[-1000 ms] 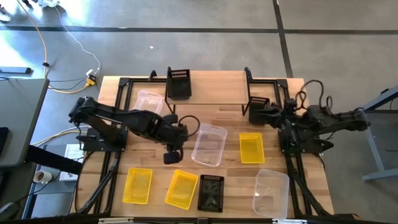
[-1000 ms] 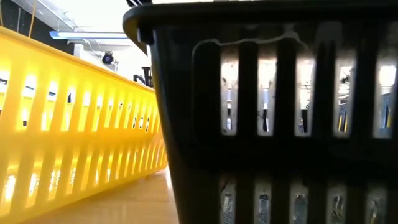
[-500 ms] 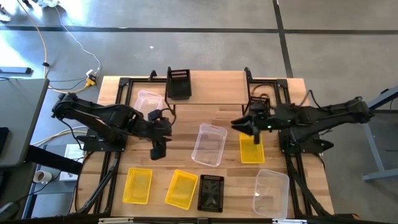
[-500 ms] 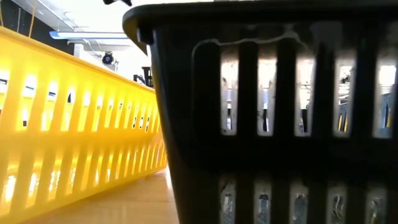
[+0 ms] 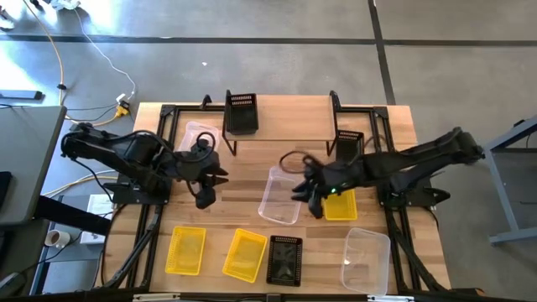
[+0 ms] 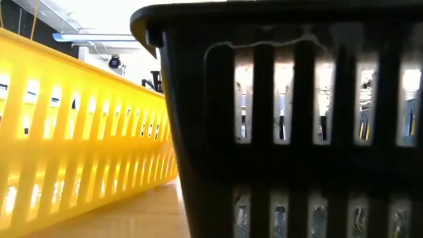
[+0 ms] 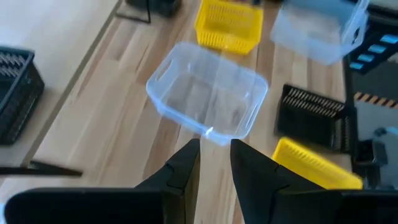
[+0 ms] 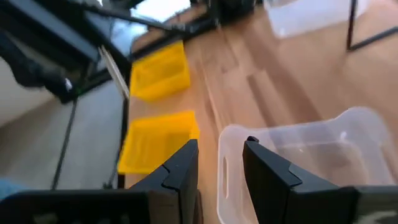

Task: Stack baskets on shelf by color
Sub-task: Put the center transparent bin on the shelf

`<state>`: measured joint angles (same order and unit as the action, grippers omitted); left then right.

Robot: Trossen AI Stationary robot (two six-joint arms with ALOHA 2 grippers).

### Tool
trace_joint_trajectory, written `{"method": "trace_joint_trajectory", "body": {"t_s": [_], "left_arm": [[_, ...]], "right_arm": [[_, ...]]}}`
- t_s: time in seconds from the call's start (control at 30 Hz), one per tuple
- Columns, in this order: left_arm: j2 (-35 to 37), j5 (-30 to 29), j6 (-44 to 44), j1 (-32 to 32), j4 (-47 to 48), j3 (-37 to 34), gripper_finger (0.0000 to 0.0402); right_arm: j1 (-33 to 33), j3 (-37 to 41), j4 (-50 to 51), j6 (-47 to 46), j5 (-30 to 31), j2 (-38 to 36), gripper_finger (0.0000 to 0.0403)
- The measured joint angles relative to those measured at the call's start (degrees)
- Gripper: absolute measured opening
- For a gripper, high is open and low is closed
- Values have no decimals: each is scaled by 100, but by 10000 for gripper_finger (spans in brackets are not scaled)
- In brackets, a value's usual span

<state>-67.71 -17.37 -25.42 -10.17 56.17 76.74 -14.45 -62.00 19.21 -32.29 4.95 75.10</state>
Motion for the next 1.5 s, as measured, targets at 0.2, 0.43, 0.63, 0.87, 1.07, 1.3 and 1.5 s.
{"method": "trace_joint_trajectory", "body": {"t_s": [0.2, 0.43, 0.63, 0.87, 1.07, 1.3, 1.5], "left_arm": [[18, 20, 1, 2, 15, -9, 79], [9, 12, 3, 2, 16, -9, 79], [9, 5, 5, 2, 19, -9, 79], [7, 3, 6, 2, 33, -9, 81], [7, 3, 5, 2, 40, -9, 82], [7, 3, 6, 2, 51, -9, 82], [7, 3, 7, 2, 55, -9, 85]], "right_arm": [[-160, -34, -14, 86, -111, 620, 113], [-300, -32, -199, 263, -250, 1234, 145], [-331, -32, -635, 317, -523, 1810, 169], [-333, -32, -709, 428, -841, 2348, 170], [-333, -32, -716, 427, -964, 2648, 170], [-307, -30, -579, 252, -808, 2744, 169], [-218, -30, -256, 121, -803, 2744, 130]]}}
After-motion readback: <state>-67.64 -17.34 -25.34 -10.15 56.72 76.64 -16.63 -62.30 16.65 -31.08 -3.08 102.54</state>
